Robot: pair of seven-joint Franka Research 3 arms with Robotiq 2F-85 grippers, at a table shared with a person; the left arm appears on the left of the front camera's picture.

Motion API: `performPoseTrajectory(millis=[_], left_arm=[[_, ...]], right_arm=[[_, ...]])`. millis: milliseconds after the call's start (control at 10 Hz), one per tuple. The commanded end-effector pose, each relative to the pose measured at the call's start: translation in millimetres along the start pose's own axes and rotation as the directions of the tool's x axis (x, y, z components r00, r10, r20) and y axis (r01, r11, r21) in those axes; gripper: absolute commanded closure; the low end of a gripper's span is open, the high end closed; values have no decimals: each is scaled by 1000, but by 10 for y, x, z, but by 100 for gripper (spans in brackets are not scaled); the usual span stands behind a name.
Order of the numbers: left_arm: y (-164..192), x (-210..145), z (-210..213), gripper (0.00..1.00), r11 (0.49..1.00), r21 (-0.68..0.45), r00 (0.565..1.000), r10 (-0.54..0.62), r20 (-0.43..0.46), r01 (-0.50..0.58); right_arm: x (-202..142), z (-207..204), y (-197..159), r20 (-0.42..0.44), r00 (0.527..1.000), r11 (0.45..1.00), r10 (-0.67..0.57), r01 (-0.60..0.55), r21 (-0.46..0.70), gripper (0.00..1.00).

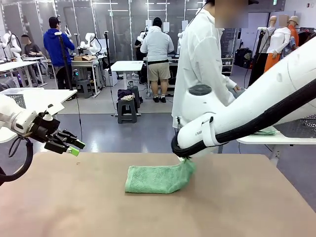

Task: Fold the towels and place them in the basket.
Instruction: When a person lays out a Towel with hook on the table, fold it in half twice.

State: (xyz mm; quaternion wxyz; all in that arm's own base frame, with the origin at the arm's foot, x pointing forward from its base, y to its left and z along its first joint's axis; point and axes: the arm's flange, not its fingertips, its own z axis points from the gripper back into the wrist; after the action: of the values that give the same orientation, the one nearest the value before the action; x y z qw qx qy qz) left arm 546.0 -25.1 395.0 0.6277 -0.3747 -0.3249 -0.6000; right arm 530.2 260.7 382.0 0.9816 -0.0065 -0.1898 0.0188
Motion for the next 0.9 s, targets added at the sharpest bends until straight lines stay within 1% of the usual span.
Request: performPoseTrajectory(millis=[0, 100, 200, 400, 600, 800], left_arm=[[-14, 18, 15, 38, 1000, 4, 1000, -3, -1, 3], [-14, 18, 15, 38, 1000, 4, 1000, -3, -1, 3], [-14, 18, 15, 38, 1000, 4, 1000, -3, -1, 3], [-14, 18, 15, 38, 1000, 4, 1000, -3, -1, 3], [-14, 18, 15, 38, 1000, 4, 1000, -3, -1, 3], [-14, 18, 15, 38, 1000, 4, 1000, -3, -1, 3]], right_arm=[[82, -152, 546, 14, 1000, 994, -27, 29, -108, 100], [118, -224, 795, -3, 1000, 994, -30, 29, -108, 100], [131, -317, 1044, -19, 998, 994, -57, 55, -97, 100], [82, -373, 1375, -50, 995, 995, -84, 81, -59, 100], [39, -331, 1590, -102, 991, 996, -88, 86, -29, 100], [44, -302, 1651, -90, 990, 993, -111, 108, -37, 100]])
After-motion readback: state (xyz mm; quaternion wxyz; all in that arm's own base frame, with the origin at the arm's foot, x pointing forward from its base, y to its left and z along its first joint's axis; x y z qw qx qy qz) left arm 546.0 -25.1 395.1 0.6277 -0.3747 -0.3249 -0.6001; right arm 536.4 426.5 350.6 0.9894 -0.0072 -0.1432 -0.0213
